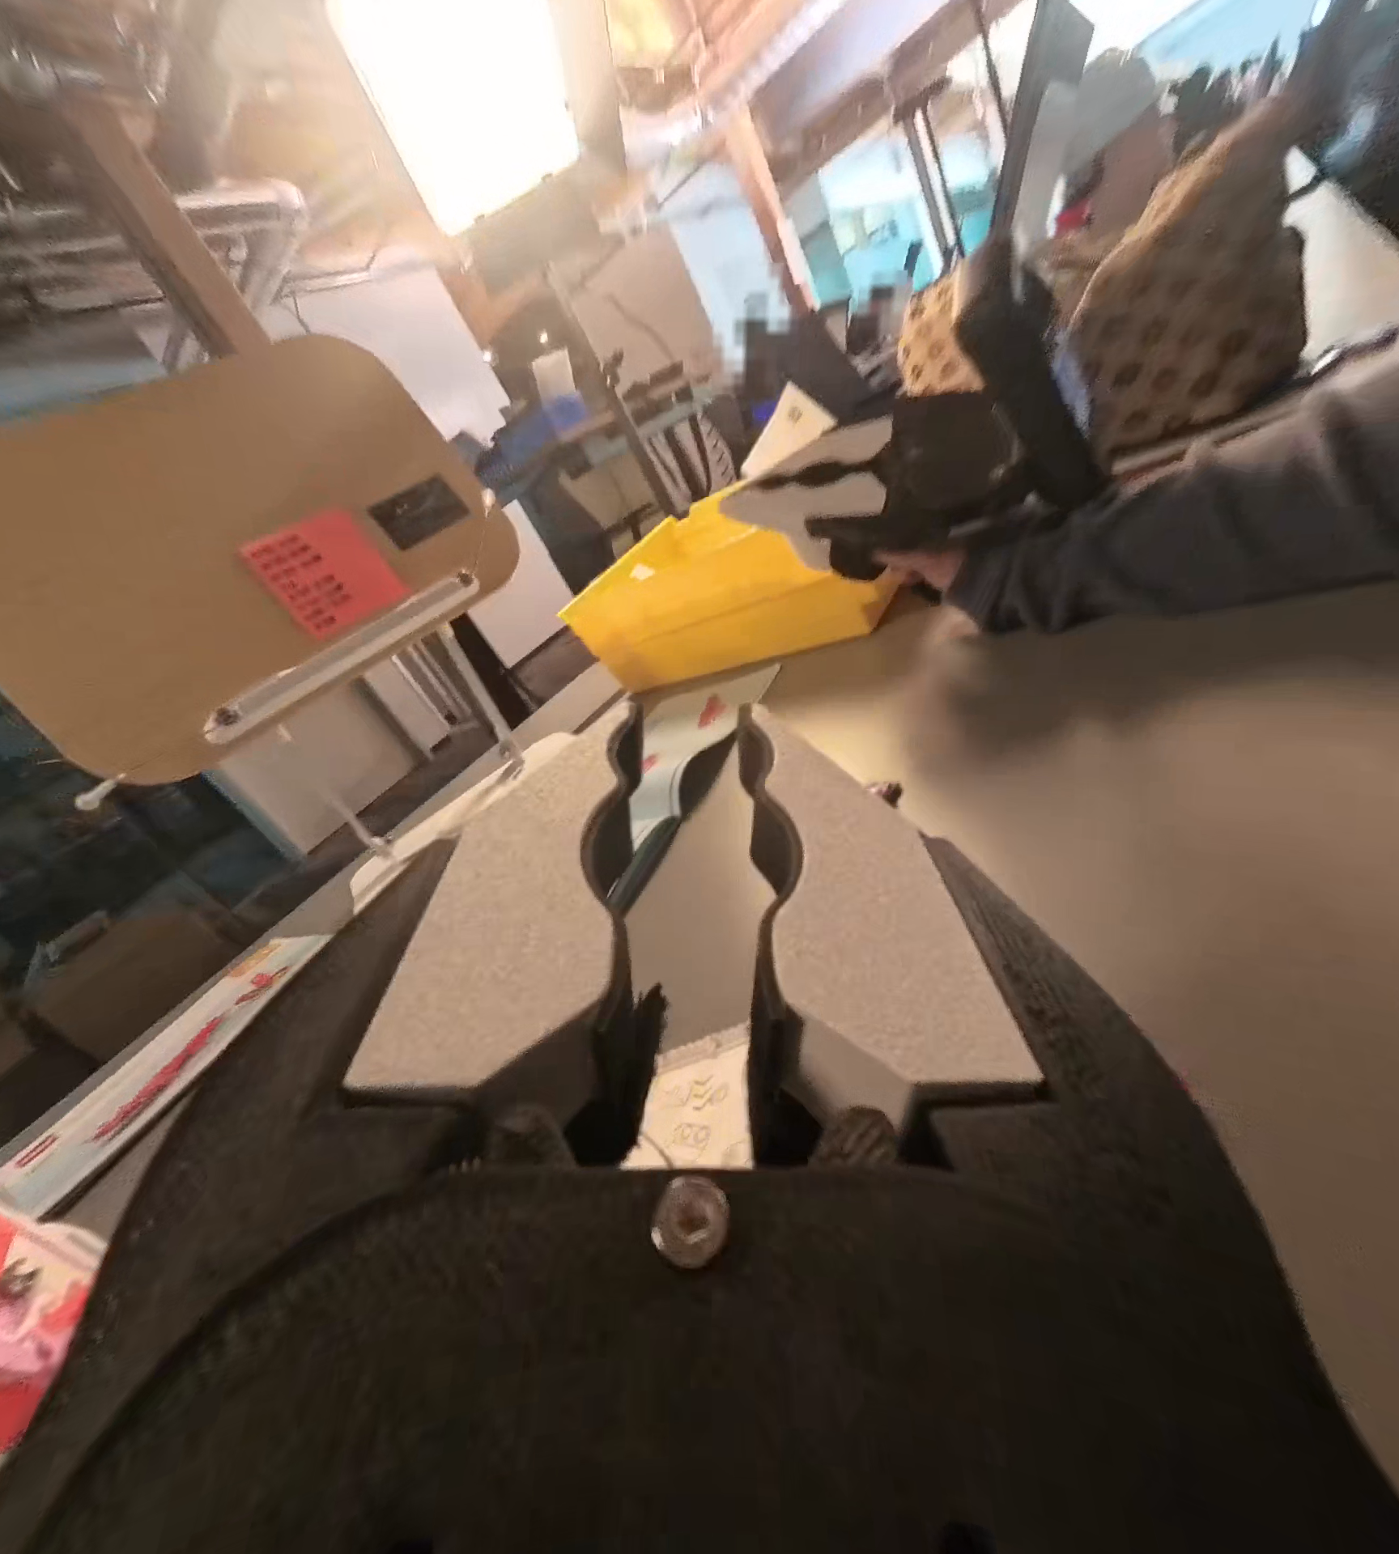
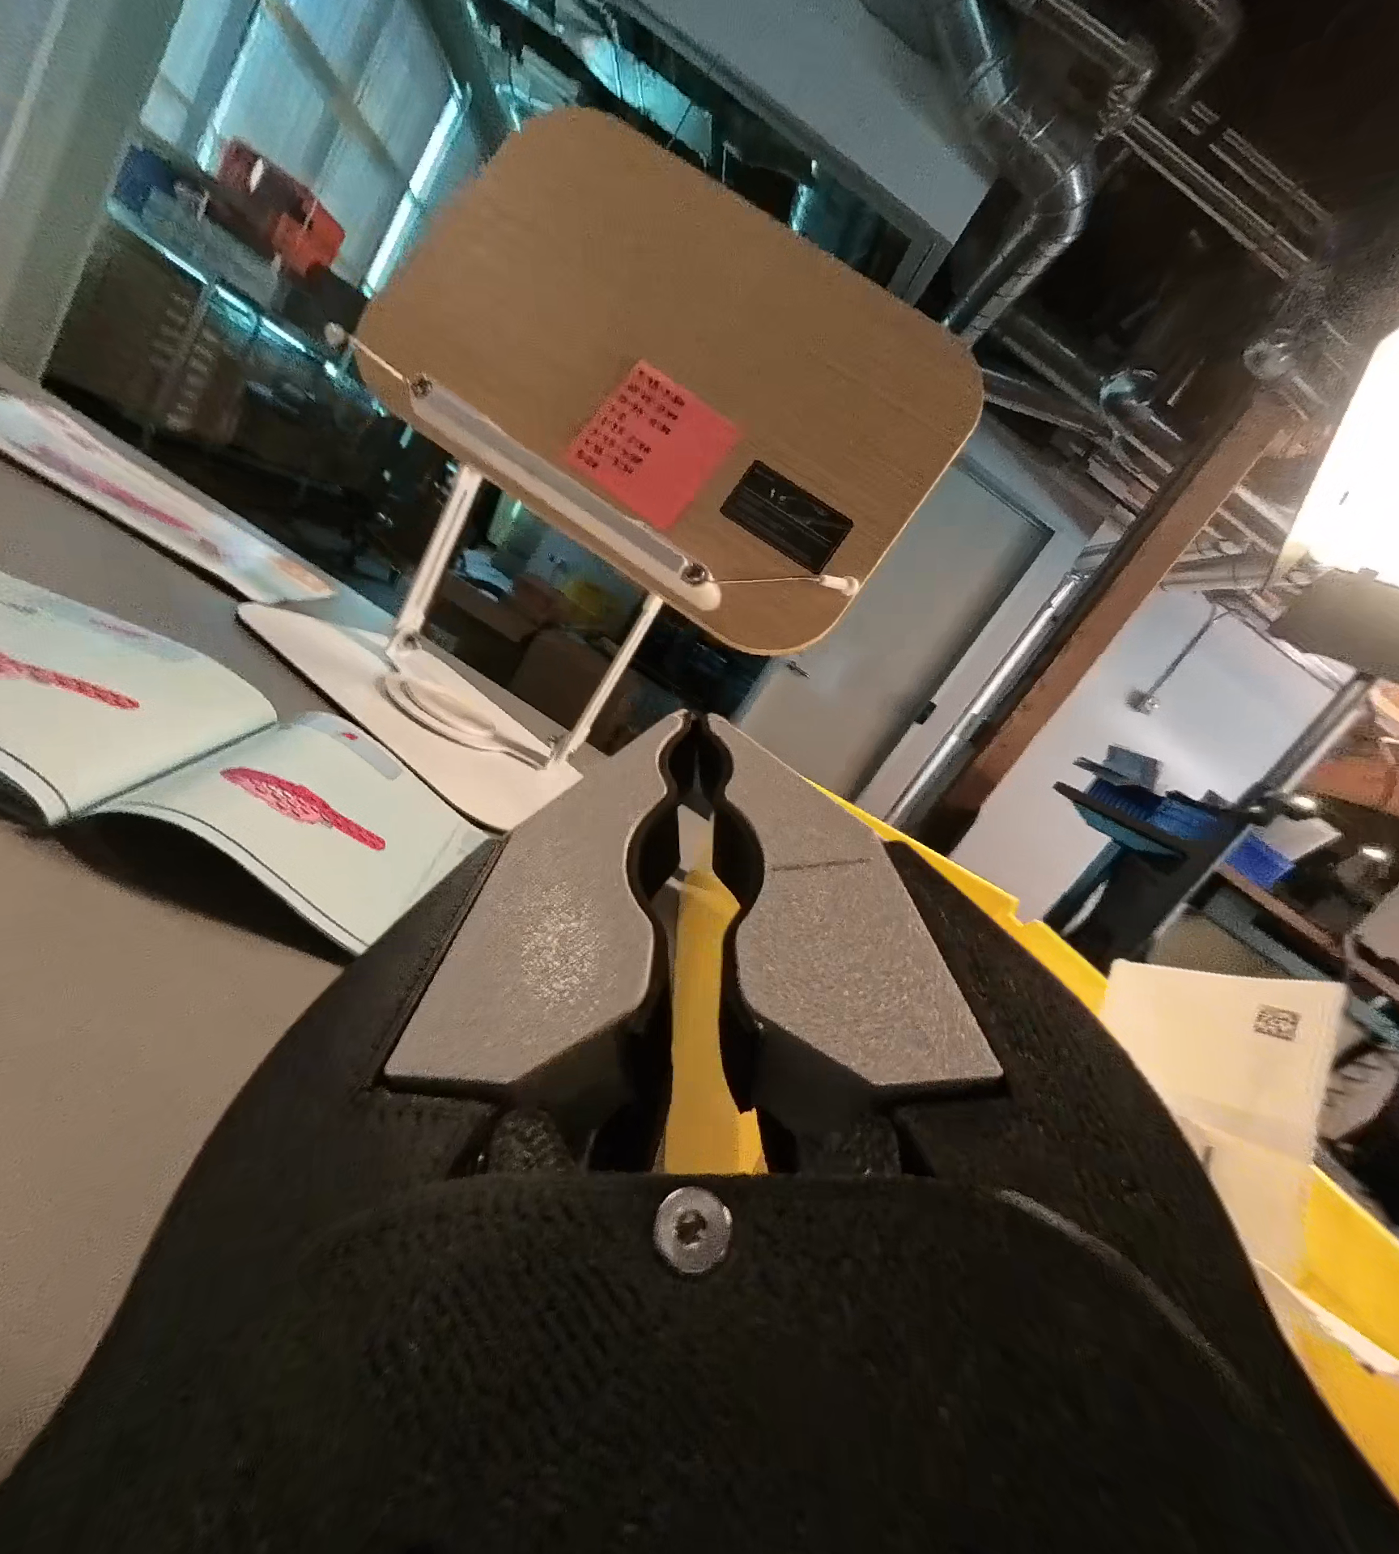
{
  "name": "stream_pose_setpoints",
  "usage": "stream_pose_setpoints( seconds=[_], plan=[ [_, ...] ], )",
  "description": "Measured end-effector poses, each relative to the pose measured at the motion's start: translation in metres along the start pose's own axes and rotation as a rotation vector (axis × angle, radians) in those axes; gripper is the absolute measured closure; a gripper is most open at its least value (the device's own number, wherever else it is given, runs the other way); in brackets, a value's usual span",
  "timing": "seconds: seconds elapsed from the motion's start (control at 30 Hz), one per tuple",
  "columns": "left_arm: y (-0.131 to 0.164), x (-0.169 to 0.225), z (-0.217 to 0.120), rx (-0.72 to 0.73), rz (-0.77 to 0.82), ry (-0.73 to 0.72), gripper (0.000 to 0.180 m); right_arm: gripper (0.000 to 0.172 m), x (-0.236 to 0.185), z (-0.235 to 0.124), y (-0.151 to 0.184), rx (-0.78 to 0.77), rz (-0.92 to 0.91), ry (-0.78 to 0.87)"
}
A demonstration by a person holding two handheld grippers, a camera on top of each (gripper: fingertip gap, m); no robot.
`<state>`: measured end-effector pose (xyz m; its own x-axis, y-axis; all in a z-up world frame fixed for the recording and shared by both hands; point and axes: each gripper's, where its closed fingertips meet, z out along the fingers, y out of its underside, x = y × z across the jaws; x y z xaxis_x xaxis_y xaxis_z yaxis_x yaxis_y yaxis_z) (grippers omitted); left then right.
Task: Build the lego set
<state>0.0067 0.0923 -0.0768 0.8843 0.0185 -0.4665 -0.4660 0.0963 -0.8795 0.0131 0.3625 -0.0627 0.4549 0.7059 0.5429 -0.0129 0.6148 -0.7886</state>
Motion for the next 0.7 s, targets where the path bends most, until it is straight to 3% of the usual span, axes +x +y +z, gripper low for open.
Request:
stream_pose_setpoints(
  seconds=[0.17, 0.27, 0.37, 0.7],
  plan=[
    [-0.027, -0.02, -0.02, 0.138, -0.201, -0.003, 0.16, 0.172, 0.01, 0.001, -0.001, -0.041, 0.029, 0.119],
    [-0.025, -0.031, -0.024, 0.145, -0.178, -0.054, 0.161, 0.172, 0.0, 0.002, -0.012, -0.029, 0.086, 0.134],
    [-0.021, -0.034, -0.024, 0.143, -0.151, -0.083, 0.164, 0.172, -0.021, 0.004, -0.023, -0.032, 0.022, 0.107],
    [-0.012, -0.045, -0.025, 0.133, -0.21, -0.112, 0.171, 0.172, -0.062, 0.003, -0.048, -0.022, 0.014, 0.048]
  ],
)
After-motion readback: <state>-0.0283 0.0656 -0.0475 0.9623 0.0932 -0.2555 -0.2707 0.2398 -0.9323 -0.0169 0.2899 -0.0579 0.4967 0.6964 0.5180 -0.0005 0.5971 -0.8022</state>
